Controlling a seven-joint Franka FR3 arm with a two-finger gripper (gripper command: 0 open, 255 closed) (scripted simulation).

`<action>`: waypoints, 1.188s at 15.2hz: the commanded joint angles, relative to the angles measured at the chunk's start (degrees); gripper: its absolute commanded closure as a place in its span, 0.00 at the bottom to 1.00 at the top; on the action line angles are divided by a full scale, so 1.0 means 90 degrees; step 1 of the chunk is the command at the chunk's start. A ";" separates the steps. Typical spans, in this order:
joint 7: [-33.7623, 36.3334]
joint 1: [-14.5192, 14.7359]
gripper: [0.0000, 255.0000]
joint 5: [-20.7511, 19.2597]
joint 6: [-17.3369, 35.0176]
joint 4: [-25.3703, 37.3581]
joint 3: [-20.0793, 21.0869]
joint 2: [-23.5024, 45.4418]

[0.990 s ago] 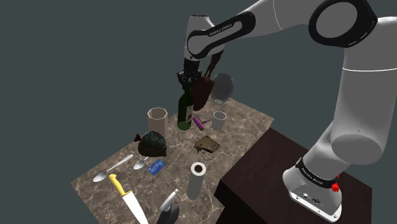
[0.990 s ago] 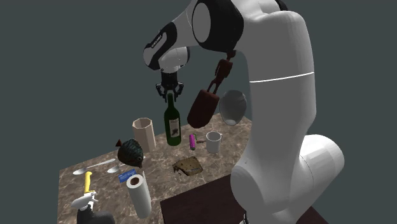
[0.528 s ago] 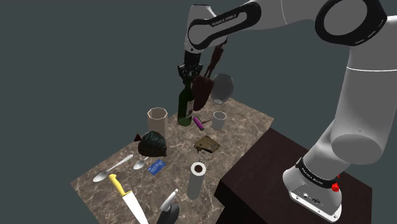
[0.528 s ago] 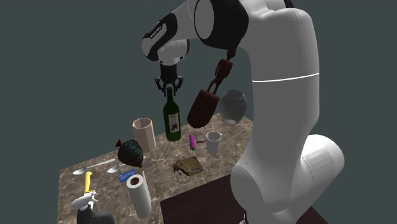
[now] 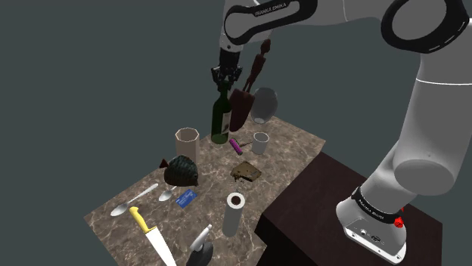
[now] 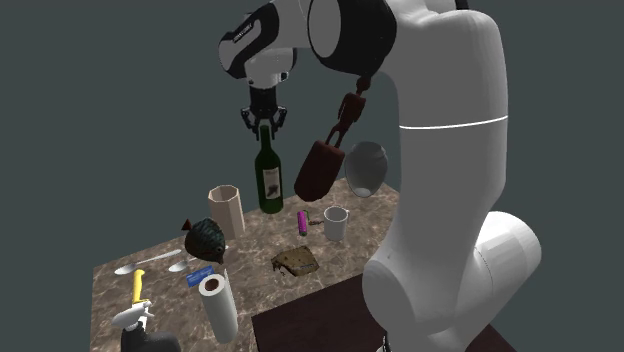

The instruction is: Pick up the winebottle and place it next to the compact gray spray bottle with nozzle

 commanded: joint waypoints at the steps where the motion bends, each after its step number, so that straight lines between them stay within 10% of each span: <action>1: -0.0015 -0.0010 1.00 0.0007 -0.0160 0.0108 -0.0002 -0.0054; 18: -0.0005 -0.0002 1.00 0.0020 -0.1549 0.1335 0.0009 -0.0217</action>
